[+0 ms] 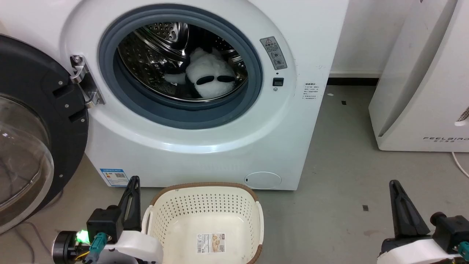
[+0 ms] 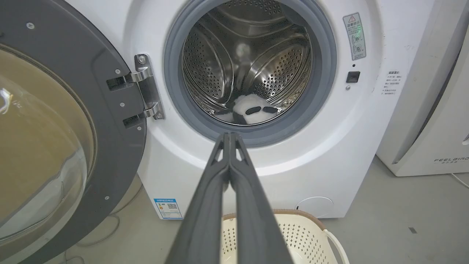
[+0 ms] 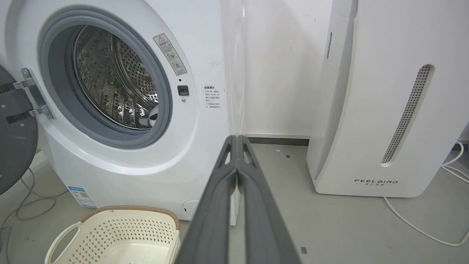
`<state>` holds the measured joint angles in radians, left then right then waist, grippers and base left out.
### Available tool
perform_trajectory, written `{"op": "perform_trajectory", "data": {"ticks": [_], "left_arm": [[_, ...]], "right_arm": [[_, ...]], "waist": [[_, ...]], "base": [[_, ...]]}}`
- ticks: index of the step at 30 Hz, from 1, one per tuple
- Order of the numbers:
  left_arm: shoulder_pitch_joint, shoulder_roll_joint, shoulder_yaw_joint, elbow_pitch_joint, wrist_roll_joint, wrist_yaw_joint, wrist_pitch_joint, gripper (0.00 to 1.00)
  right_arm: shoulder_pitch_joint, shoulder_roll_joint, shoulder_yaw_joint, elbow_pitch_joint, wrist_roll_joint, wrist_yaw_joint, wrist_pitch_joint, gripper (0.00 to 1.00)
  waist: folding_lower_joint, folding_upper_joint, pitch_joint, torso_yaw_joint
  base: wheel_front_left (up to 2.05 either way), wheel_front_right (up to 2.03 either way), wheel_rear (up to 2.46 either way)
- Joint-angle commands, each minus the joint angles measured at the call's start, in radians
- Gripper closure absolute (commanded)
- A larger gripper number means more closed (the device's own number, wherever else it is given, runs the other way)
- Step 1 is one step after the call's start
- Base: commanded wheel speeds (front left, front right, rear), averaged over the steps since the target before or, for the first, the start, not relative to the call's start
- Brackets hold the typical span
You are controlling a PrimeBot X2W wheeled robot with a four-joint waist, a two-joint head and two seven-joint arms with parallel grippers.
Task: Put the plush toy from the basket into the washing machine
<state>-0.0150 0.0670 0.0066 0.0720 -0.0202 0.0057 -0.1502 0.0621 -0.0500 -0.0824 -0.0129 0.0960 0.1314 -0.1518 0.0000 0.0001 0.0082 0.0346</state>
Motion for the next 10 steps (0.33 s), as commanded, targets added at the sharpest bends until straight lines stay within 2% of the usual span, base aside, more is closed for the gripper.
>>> {"op": "perform_trajectory", "data": {"ticks": [1, 10], "left_arm": [[0.006, -0.005, -0.002, -0.008, 0.007, -0.002, 0.004, 1.0], [0.007, -0.006, -0.002, -0.016, 0.009, -0.003, 0.023, 1.0]], "right_arm": [[-0.016, 0.0, 0.005, 0.002, -0.006, 0.0, 0.005, 1.0], [-0.022, 0.0, 0.015, 0.003, -0.017, 0.0, 0.024, 1.0]], "waist": [[0.0, -0.0001, 0.0, -0.001], [0.0, -0.0001, -0.001, -0.005]], "base": [[0.0, 0.0, 0.0], [0.0, 0.0, 0.0]]}}
